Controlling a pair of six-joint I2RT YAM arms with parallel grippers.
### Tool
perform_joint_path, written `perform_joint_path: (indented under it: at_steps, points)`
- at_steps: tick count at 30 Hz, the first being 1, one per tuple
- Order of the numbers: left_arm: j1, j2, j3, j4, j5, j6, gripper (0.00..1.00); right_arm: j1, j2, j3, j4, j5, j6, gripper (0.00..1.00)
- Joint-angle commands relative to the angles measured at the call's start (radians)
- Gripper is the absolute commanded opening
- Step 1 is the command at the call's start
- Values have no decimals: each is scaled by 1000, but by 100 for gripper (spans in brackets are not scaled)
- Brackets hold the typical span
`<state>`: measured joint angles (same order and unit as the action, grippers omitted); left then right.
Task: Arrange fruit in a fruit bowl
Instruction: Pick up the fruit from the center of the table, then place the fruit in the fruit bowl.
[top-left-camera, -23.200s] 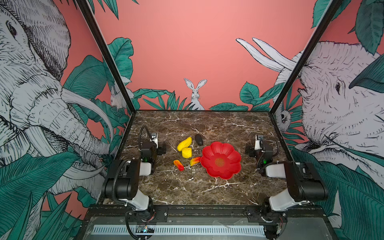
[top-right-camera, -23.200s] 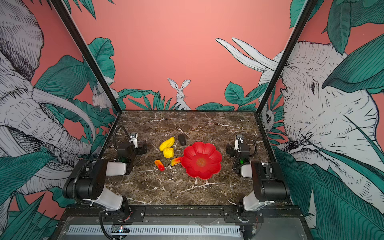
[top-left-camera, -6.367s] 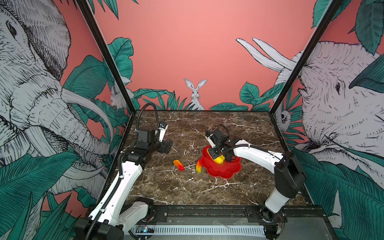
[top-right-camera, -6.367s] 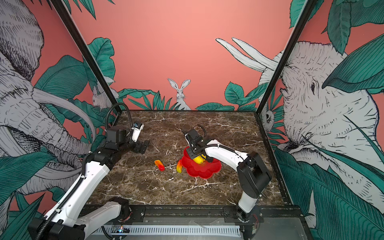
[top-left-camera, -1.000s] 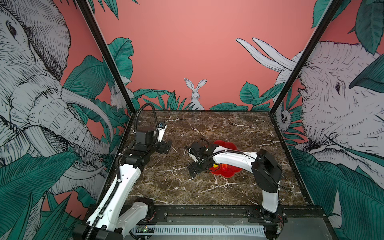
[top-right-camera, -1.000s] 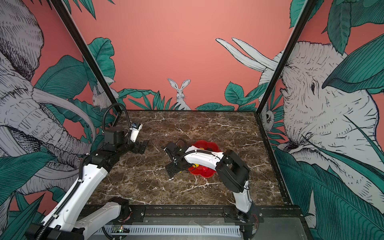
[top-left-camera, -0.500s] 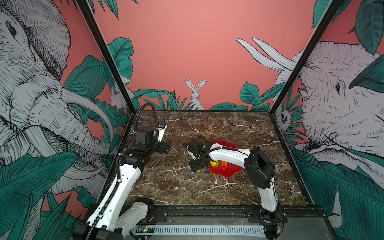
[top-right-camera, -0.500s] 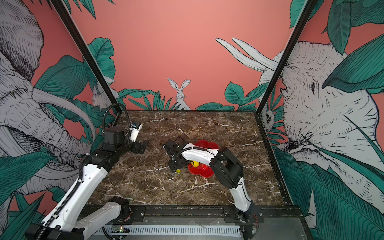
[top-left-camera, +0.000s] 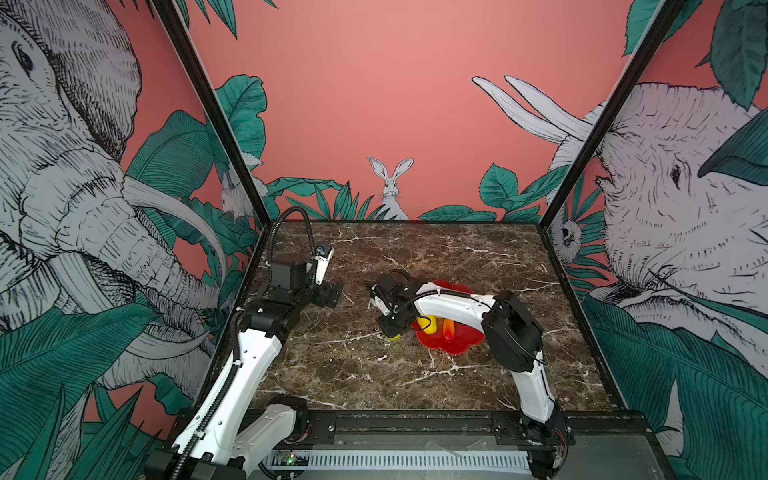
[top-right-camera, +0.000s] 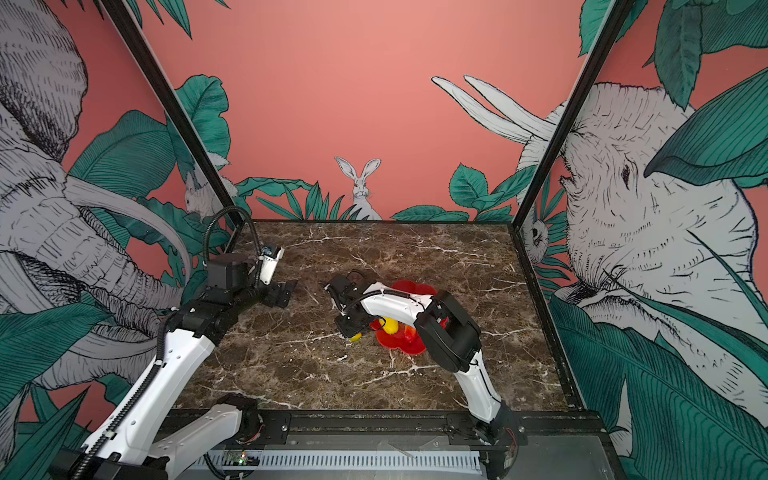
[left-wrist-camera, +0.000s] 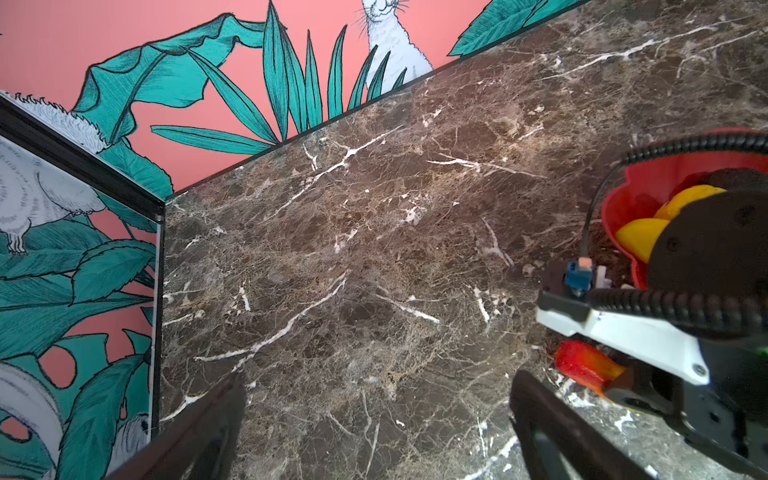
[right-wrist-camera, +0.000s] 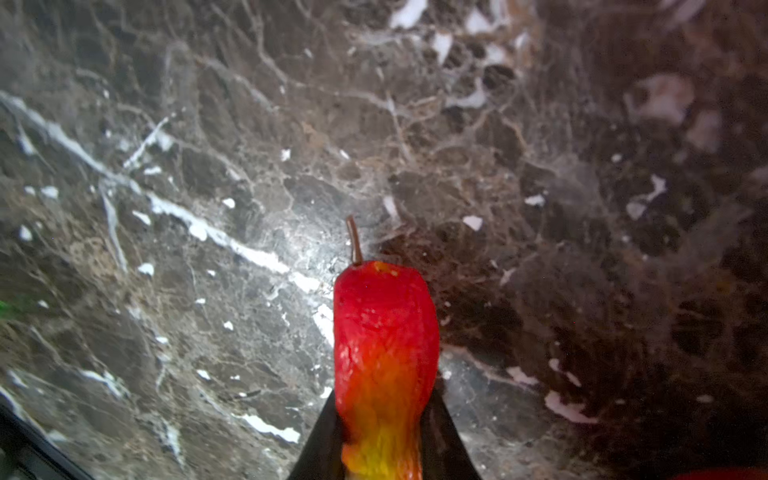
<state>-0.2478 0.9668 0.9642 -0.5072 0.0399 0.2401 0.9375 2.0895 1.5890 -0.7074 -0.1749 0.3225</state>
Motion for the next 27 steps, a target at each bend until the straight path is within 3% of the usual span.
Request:
perform_joint_path:
  at_steps: [1,10,17,22,27]
  points:
    - [3,-19,-13,-10,-3,10,100,-2,-62,-4,-11,-13,-88,19]
    - [4,-11,-8,-9,4,10,100,-110,-460,-242,-41,-14,-242,13]
    - [4,-7,-5,-2,8,8,100,-227,-694,-527,-45,56,-99,13]
    - [3,4,6,-5,28,4,100,-233,-712,-609,13,84,-4,13]
    - [4,-6,2,-3,38,0,100,-239,-641,-610,88,99,55,13]
